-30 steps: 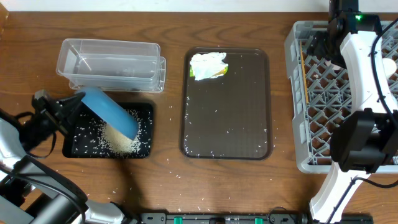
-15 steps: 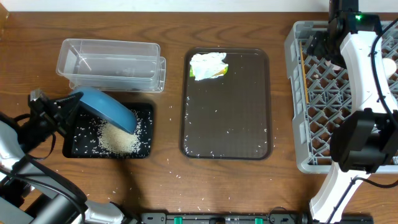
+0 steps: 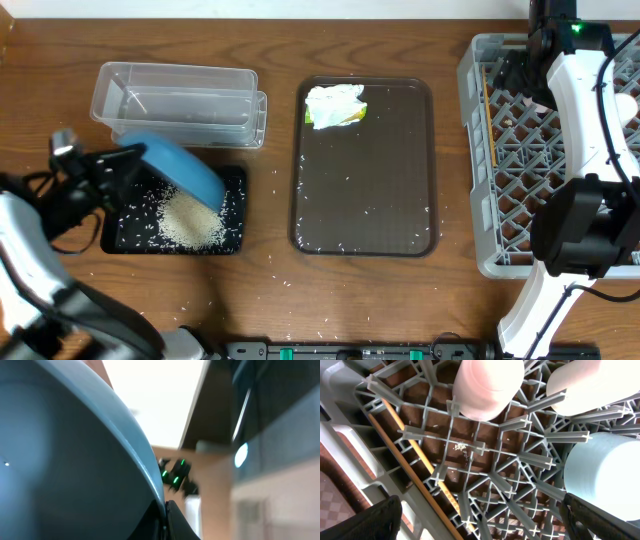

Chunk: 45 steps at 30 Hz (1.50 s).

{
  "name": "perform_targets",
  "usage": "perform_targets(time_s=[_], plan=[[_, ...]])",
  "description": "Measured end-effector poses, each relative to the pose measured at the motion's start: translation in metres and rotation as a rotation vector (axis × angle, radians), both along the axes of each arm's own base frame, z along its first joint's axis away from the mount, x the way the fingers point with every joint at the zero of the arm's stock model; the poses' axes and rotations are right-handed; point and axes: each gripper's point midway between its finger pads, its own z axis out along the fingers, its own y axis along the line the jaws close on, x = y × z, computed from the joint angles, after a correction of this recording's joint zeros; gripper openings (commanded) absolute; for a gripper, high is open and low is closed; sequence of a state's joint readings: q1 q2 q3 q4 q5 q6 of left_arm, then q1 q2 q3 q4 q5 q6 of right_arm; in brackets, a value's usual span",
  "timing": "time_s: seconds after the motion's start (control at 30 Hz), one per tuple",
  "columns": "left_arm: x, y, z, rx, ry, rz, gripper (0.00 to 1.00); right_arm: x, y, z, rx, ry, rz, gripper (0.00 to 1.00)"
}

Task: Sort waste into correct bins and load items into the dishwasher rack
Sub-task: 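Tilt the blue plate to pour the rice onto the black tray, then carry the blue plate back and set it on the brown tray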

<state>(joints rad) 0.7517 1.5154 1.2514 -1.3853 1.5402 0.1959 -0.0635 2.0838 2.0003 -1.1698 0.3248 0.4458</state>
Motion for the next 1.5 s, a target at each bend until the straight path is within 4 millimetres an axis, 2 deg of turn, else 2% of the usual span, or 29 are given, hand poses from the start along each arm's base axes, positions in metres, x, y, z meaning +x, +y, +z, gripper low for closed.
perform_targets(time_s=[0.1, 0.2, 0.37, 0.57, 0.67, 0.77, 0.93, 1.07, 1.2, 1.4, 1.47, 1.5], plan=[[-0.002, -0.034, 0.021, 0.149, -0.163, -0.101, 0.06, 0.0, 0.0, 0.0, 0.0, 0.0, 0.0, 0.99], [0.001, -0.061, 0.031, 0.297, -0.261, -0.188, 0.06, 0.0, 0.0, 0.0, 0.0, 0.0, 0.0, 0.99], [0.016, -0.106, 0.025, 0.54, -0.247, -0.261, 0.06, 0.0, 0.0, 0.0, 0.0, 0.0, 0.0, 0.99], [0.015, -0.197, 0.018, 0.711, -0.306, -0.394, 0.06, 0.0, 0.0, 0.0, 0.0, 0.0, 0.0, 0.99], [0.006, -0.244, 0.008, 0.768, -0.345, -0.48, 0.06, 0.0, 0.0, 0.0, 0.0, 0.0, 0.0, 0.99], [-0.004, -0.286, -0.013, 0.842, -0.364, -0.558, 0.06, 0.0, 0.0, 0.0, 0.0, 0.0, 0.0, 0.99], [-0.009, -0.337, -0.066, 1.0, -0.348, -0.639, 0.06, 0.0, 0.0, 0.0, 0.0, 0.0, 0.0, 0.99], [-0.008, -0.37, -0.099, 1.059, -0.362, -0.676, 0.07, 0.0, 0.0, 0.0, 0.0, 0.0, 0.0, 0.99], [-0.006, -0.39, -0.125, 1.081, -0.365, -0.702, 0.07, 0.0, 0.0, 0.0, 0.0, 0.0, 0.0, 0.99], [0.008, -0.4, -0.149, 1.101, -0.36, -0.691, 0.08, 0.0, 0.0, 0.0, 0.0, 0.0, 0.0, 0.99], [0.01, -0.401, -0.151, 1.103, -0.361, -0.688, 0.17, 0.0, 0.0, 0.0, 0.0, 0.0, 0.0, 0.99], [0.01, -0.402, -0.152, 1.105, -0.364, -0.688, 0.17, 0.0, 0.0, 0.0, 0.0, 0.0, 0.001, 0.99]])
